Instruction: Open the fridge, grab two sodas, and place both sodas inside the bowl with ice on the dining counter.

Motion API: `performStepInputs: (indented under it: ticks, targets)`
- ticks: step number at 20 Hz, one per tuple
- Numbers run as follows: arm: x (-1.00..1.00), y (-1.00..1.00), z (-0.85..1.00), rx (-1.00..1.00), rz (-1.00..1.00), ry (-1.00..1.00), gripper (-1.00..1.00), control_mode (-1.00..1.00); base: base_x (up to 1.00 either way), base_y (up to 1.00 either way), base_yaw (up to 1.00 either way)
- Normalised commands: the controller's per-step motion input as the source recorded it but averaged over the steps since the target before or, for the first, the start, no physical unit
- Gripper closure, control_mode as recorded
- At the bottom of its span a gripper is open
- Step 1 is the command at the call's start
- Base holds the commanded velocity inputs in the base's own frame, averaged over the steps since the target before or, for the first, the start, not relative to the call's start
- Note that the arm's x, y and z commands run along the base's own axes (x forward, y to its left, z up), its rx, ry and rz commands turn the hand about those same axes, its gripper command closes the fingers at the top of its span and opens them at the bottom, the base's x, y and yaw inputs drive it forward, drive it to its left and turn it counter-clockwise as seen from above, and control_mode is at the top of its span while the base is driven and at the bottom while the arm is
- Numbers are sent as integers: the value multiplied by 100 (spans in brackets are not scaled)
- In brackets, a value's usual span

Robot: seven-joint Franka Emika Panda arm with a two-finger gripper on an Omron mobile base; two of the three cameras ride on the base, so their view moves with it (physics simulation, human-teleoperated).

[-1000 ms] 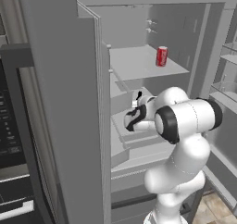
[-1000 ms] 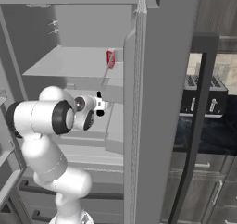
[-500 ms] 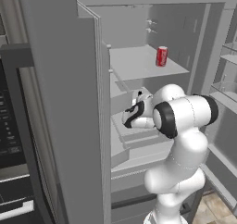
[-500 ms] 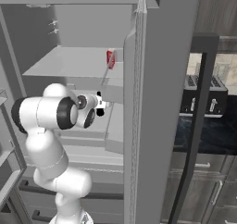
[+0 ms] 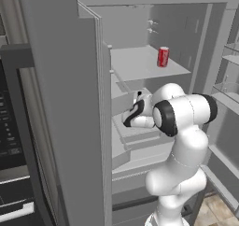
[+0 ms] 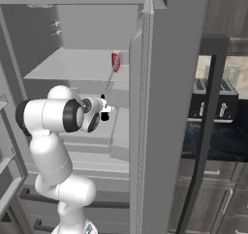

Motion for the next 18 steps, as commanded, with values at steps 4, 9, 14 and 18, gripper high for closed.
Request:
performStepInputs:
  ticks: [4,9,14,18]
  targets:
    - [0,0,-3,0,0,0,100,-100,0,0,0]
    - [-4,0,0,0,0,0,100,-100,0,0,0]
    - [-25,0,-3,0,-1,0,100,-100,0,0,0]
    - [-42,0,0,0,0,0,100,-100,0,0,0]
